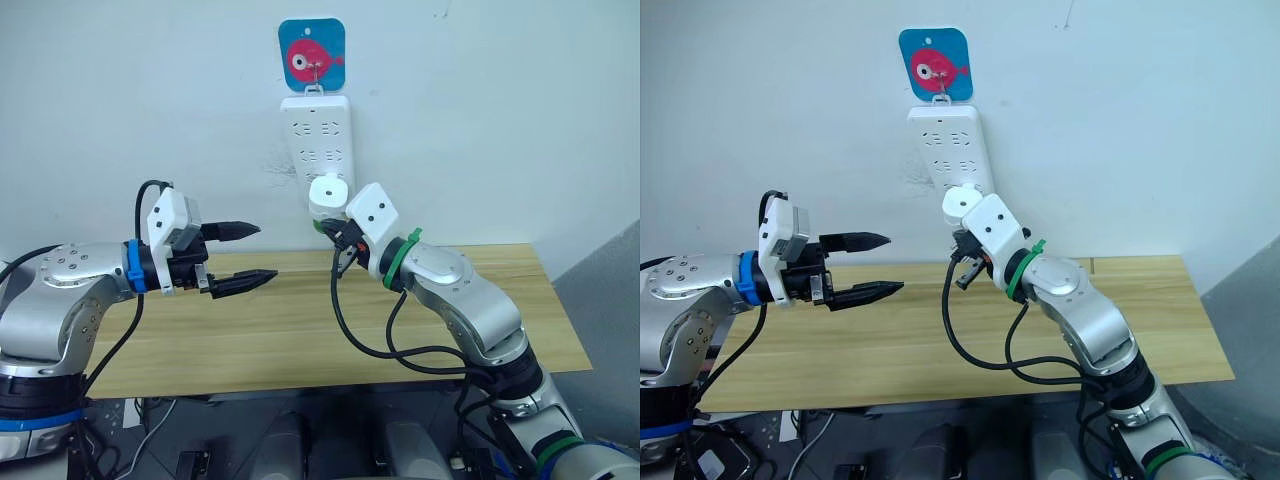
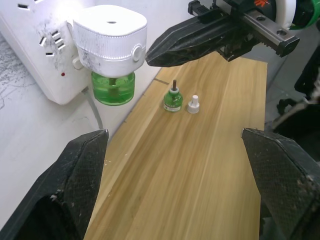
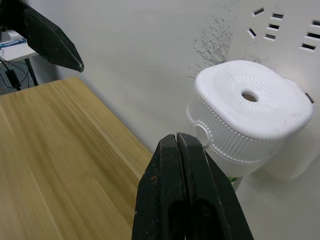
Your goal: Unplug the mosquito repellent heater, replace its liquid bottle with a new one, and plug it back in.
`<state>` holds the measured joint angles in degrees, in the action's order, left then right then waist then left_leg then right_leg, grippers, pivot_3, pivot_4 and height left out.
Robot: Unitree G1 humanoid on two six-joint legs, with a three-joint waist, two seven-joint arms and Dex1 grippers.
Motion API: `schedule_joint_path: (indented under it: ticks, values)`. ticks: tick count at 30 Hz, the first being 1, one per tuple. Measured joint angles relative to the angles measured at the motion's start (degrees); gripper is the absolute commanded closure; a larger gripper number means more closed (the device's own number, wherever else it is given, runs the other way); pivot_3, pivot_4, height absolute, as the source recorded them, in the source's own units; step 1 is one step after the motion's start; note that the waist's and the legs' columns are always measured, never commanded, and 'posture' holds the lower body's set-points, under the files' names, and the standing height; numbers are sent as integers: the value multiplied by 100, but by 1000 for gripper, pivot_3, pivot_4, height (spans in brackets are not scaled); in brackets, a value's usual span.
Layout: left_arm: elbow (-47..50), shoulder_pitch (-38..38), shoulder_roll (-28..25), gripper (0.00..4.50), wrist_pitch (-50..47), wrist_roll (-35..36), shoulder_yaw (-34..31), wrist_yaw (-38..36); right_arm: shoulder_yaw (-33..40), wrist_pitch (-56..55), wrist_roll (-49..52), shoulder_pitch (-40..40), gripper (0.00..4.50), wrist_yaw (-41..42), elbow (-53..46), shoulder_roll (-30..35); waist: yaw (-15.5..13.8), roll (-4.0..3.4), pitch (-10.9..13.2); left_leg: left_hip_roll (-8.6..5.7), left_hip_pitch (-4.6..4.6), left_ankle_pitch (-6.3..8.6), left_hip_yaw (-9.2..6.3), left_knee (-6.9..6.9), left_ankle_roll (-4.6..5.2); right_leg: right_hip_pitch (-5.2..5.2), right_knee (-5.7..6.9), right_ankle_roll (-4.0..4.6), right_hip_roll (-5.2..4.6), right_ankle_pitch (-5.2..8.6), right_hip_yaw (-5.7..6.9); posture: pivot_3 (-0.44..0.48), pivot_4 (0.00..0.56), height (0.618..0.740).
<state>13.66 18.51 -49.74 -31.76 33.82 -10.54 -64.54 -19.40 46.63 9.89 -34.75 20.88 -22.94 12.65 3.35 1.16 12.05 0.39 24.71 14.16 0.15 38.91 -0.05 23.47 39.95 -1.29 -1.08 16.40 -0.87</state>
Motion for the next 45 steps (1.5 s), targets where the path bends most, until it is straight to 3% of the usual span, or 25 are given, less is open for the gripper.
schedule_joint_path:
  ticks: [23, 31, 45]
  values:
    - [0, 91, 45, 0, 85, 1, 122, 8, 32, -248, -404, -7, 4480, -216, 353, -167, 0, 0, 0, 0, 0, -2, 0, 1, -2, 0, 1, 0, 0, 0, 0, -79, 183, 740]
    - [-10, 127, 81, 0, 92, 1, 143, 12, 240, 48, -177, 81, 4480, 168, 108, 120, -7, 0, 0, 2, 0, -1, -1, -2, -2, 1, 0, 0, 1, 0, 3, -87, 184, 740]
    - [-78, 205, 119, 0, 95, 0, 197, 3, 255, 33, -215, 36, 4480, 26, 90, -75, -6, 0, 0, 3, 0, -1, 0, -2, -2, 1, -1, 1, 2, 0, 2, -85, 184, 740]
